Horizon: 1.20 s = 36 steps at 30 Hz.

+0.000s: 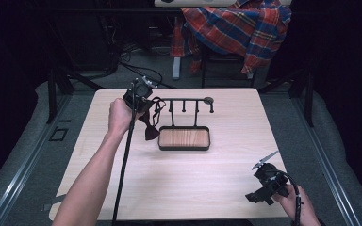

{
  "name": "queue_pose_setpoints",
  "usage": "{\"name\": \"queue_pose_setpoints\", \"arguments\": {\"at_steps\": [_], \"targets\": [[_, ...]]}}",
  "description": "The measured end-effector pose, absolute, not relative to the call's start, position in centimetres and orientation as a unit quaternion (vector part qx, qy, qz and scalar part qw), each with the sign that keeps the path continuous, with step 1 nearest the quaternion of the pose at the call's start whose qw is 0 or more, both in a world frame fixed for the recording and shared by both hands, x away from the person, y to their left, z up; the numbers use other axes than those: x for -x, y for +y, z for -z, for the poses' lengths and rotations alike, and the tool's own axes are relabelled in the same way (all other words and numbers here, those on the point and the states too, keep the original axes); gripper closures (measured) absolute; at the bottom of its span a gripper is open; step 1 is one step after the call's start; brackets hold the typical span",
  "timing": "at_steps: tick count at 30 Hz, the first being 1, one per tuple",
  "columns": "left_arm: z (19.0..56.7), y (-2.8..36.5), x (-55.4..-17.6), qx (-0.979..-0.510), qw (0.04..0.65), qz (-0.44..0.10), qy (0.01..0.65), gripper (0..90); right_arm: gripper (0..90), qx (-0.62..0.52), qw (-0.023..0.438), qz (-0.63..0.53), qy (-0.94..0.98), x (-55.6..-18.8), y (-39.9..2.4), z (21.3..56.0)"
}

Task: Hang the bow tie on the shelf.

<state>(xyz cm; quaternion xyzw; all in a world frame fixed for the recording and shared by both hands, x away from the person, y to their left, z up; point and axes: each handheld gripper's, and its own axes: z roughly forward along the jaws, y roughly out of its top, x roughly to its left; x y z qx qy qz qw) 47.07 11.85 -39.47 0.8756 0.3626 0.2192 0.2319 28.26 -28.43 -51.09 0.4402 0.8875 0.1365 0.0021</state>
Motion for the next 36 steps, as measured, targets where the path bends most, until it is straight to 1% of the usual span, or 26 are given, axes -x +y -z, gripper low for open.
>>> {"name": "queue_pose_setpoints", "arguments": {"at_steps": [8, 18, 22, 23, 26, 27, 29, 30, 33, 34, 35, 36], "targets": [[41.1, 12.3, -47.5, -0.875, 0.220, -0.203, 0.380, 88.2, 15.5, -0.440, -0.001, -0.140, 0.887, -28.2, -28.4, 51.1], [42.7, 12.6, -47.6, -0.871, 0.226, -0.183, 0.395, 87.4, 15.5, -0.438, 0.004, -0.138, 0.888, -28.2, -28.4, 51.2], [43.1, 12.7, -47.6, -0.870, 0.225, -0.182, 0.398, 83.4, 15.5, -0.439, 0.002, -0.136, 0.888, -28.2, -28.4, 51.2], [43.1, 12.7, -47.5, -0.870, 0.227, -0.181, 0.399, 79.6, 15.5, -0.439, 0.002, -0.140, 0.887, -28.2, -28.3, 51.2], [42.9, 12.7, -47.4, -0.869, 0.228, -0.182, 0.399, 73.4, 15.6, -0.439, 0.004, -0.138, 0.888, -28.2, -28.3, 51.2], [42.9, 12.7, -47.3, -0.868, 0.229, -0.185, 0.400, 73.4, 15.6, -0.438, 0.004, -0.137, 0.888, -28.2, -28.3, 51.2], [42.7, 12.8, -47.2, -0.868, 0.228, -0.188, 0.398, 70.3, 15.5, -0.438, 0.004, -0.138, 0.888, -28.2, -28.3, 51.2], [42.6, 12.8, -47.2, -0.868, 0.225, -0.190, 0.400, 65.9, 15.6, -0.440, 0.005, -0.141, 0.887, -28.2, -28.3, 51.3], [42.5, 12.9, -47.1, -0.866, 0.217, -0.198, 0.405, 57.3, 15.6, -0.437, 0.005, -0.137, 0.889, -28.2, -28.3, 51.2], [42.5, 12.9, -47.1, -0.866, 0.217, -0.198, 0.405, 51.9, 15.6, -0.437, 0.005, -0.137, 0.889, -28.2, -28.3, 51.2], [42.4, 13.0, -47.1, -0.862, 0.214, -0.207, 0.411, 51.9, 15.6, -0.440, 0.005, -0.141, 0.887, -28.2, -28.3, 51.3], [42.4, 13.1, -47.1, -0.862, 0.214, -0.209, 0.410, 46.7, 15.5, -0.440, 0.006, -0.141, 0.887, -28.2, -28.3, 51.3]]}}
